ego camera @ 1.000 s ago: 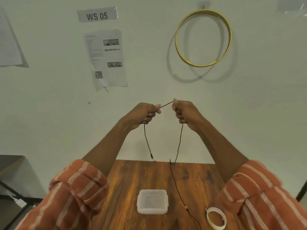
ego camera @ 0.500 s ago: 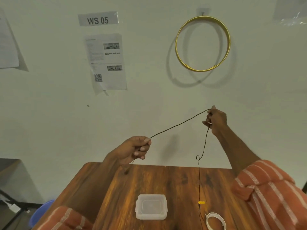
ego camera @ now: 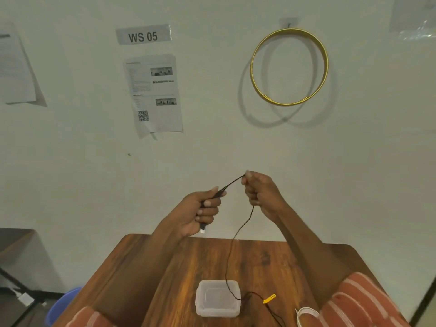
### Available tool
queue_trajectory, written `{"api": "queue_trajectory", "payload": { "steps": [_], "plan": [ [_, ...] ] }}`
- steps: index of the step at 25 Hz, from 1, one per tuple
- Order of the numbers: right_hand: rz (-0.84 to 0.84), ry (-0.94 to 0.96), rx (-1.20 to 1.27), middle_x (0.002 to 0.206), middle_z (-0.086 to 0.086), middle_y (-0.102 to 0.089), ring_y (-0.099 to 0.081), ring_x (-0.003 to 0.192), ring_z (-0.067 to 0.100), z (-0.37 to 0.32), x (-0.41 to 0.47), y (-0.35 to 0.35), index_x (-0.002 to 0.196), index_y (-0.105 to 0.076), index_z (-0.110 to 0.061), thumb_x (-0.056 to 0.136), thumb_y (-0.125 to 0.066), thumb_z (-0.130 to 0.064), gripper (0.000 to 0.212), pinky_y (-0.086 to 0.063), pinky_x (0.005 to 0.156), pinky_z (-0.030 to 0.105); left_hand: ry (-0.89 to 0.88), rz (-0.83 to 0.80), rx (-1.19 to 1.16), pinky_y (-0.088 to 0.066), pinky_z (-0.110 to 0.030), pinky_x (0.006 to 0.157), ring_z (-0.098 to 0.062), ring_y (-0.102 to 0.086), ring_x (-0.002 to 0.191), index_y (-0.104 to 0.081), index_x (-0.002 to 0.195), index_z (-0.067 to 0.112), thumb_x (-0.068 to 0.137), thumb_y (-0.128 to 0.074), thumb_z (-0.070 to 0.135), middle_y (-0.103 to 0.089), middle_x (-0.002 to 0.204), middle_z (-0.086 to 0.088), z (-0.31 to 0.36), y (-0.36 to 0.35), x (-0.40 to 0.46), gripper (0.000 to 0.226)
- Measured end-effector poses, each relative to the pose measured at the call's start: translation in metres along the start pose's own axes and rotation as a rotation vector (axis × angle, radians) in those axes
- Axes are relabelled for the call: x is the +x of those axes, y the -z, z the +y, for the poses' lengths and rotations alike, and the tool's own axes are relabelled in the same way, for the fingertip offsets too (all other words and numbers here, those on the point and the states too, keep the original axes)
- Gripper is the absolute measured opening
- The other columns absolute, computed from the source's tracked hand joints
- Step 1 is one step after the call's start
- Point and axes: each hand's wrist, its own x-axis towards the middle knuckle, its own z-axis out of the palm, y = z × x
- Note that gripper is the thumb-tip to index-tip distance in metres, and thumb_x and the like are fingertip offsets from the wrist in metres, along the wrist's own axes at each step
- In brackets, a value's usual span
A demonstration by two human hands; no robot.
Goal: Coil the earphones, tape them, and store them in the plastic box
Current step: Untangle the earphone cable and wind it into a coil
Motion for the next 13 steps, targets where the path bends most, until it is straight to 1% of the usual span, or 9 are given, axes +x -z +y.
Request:
{"api": "queue_trajectory", "payload": {
  "steps": [2,3,5,6,8,10,11,12,13],
  "plan": [
    [0.117,0.010,0.021,0.054,-0.010,-0.030,-0.022,0.047,0.008,0.003,0.007,0.007,0.077,-0.059,-0.016,0.101,-0.049,-0.040,0.035,-0.022,0.044,0.021,0.060,-0.102,-0.053,-0.022,-0.015,0.030,-0.002,-0.030,0.032,-0.062,0.091,0.008,0.098,-0.050,0.024,-0.037,0.047,0.008,-0.014,-0.002,-0.015,0.021],
    [0.143,0.007,0.025,0.054,-0.010,-0.031,-0.024,0.048,0.009,0.007,0.007,0.005,0.078,-0.058,-0.017,0.101,-0.049,-0.041,0.035,-0.024,0.045,0.022,0.051,-0.159,-0.077,-0.024,-0.015,0.030,-0.002,-0.030,0.032,-0.062,0.087,0.009,0.096,-0.052,0.025,-0.037,0.045,0.009,-0.019,-0.007,-0.019,0.020],
    [0.150,-0.014,0.020,0.053,-0.011,-0.035,-0.028,0.048,0.008,0.021,-0.002,-0.005,0.078,-0.059,-0.018,0.100,-0.049,-0.044,0.036,-0.029,0.049,0.024,-0.041,-0.254,-0.142,-0.027,-0.016,0.034,-0.004,-0.023,0.035,-0.062,0.083,0.011,0.094,-0.056,0.026,-0.038,0.044,0.009,-0.018,-0.024,-0.021,0.020],
    [0.139,-0.029,-0.004,0.052,-0.011,-0.037,-0.031,0.048,0.008,0.031,-0.010,-0.013,0.077,-0.059,-0.018,0.100,-0.048,-0.047,0.038,-0.031,0.050,0.025,-0.114,-0.266,-0.186,-0.028,-0.017,0.038,-0.006,-0.020,0.037,-0.064,0.085,0.010,0.096,-0.053,0.027,-0.037,0.043,0.008,-0.012,-0.032,-0.019,0.022],
    [0.101,-0.034,-0.091,0.053,-0.011,-0.040,-0.035,0.049,0.009,0.047,-0.030,-0.029,0.077,-0.062,-0.019,0.097,-0.046,-0.052,0.042,-0.034,0.050,0.025,-0.278,-0.222,-0.278,-0.031,-0.019,0.046,-0.007,-0.023,0.038,-0.066,0.099,0.007,0.100,-0.044,0.027,-0.036,0.043,0.006,0.009,-0.046,-0.010,0.030],
    [0.047,-0.006,-0.206,0.055,-0.012,-0.043,-0.039,0.051,0.007,0.054,-0.056,-0.044,0.078,-0.066,-0.023,0.099,-0.045,-0.048,0.039,-0.036,0.051,0.023,-0.462,-0.138,-0.339,-0.042,-0.018,0.054,-0.005,-0.041,0.042,-0.064,0.109,0.006,0.103,-0.038,0.022,-0.044,0.046,0.007,0.035,-0.051,0.002,0.030],
    [0.008,0.015,-0.258,0.056,-0.012,-0.047,-0.042,0.052,0.004,0.055,-0.070,-0.050,0.082,-0.067,-0.024,0.102,-0.045,-0.041,0.035,-0.037,0.052,0.021,-0.557,-0.064,-0.302,-0.049,-0.019,0.059,-0.006,-0.054,0.050,-0.063,0.111,0.007,0.104,-0.038,0.019,-0.053,0.052,0.008,0.049,-0.048,0.006,0.028],
    [-0.032,0.036,-0.296,0.057,-0.014,-0.051,-0.046,0.054,0.000,0.053,-0.082,-0.052,0.085,-0.068,-0.024,0.104,-0.045,-0.033,0.031,-0.038,0.054,0.016,-0.655,0.033,-0.184,-0.053,-0.020,0.066,-0.009,-0.065,0.062,-0.063,0.111,0.008,0.104,-0.038,0.016,-0.063,0.060,0.008,0.062,-0.044,0.011,0.027],
    [-0.061,0.062,-0.325,0.060,-0.017,-0.057,-0.050,0.057,-0.001,0.050,-0.094,-0.053,0.089,-0.069,-0.023,0.104,-0.046,-0.025,0.028,-0.038,0.056,0.012,-0.744,0.164,0.039,-0.054,-0.019,0.074,-0.012,-0.071,0.077,-0.063,0.111,0.009,0.104,-0.039,0.016,-0.072,0.071,0.007,0.073,-0.037,0.016,0.026]
  ]
}}
